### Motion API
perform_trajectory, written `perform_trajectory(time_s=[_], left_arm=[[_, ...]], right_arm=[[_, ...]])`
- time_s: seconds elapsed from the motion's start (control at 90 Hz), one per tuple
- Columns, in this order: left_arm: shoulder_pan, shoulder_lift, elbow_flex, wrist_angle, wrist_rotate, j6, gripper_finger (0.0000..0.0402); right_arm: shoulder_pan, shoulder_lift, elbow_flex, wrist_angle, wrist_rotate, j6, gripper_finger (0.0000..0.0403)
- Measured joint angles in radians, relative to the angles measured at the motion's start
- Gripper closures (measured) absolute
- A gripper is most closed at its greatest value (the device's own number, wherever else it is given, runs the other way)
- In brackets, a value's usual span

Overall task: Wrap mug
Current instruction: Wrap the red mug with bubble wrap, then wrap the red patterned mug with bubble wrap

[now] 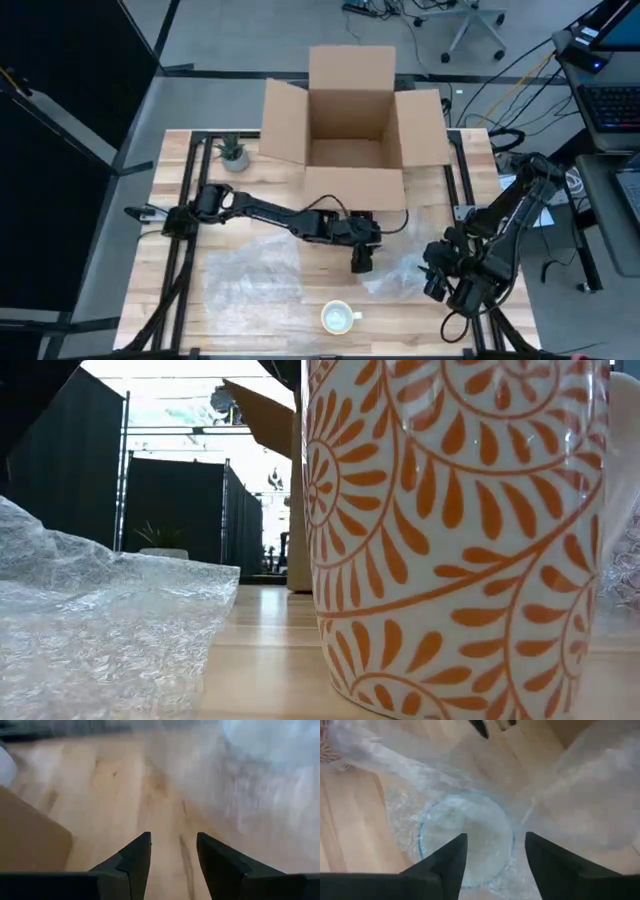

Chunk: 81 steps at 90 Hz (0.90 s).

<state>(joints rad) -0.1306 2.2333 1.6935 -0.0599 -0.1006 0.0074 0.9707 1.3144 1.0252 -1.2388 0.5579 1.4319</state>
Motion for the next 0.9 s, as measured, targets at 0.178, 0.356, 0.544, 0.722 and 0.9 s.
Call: perform_trajectory(time_s=[0.178,0.356,0.544,0.722,0.9], left_arm=[[-0.017,0.065,-0.005,0.208,0.104,-0.001,0.0254],[-0.029,0.056,-0.001,0.354,0.124,-0.002,0.0254],[-0.036,0.060,0.016,0.390,0.134,-0.007,0.0254],[-0.036,0.060,0.022,0.389,0.152,-0.010,0.0254],[-0.037,0.060,0.023,0.390,0.152,-0.010,0.0254]], right_arm=[[0.000,0.000,0.000,0.022,0.042,-0.021,0.0215],[0.000,-0.001,0.000,0.027,0.040,-0.042,0.0215],[0.000,-0.027,0.000,0.049,0.026,-0.087,0.0215],[0.000,-0.078,0.021,0.093,-0.012,-0.167,0.0215],[0.000,-0.093,0.065,0.139,-0.002,-0.351,0.0215]])
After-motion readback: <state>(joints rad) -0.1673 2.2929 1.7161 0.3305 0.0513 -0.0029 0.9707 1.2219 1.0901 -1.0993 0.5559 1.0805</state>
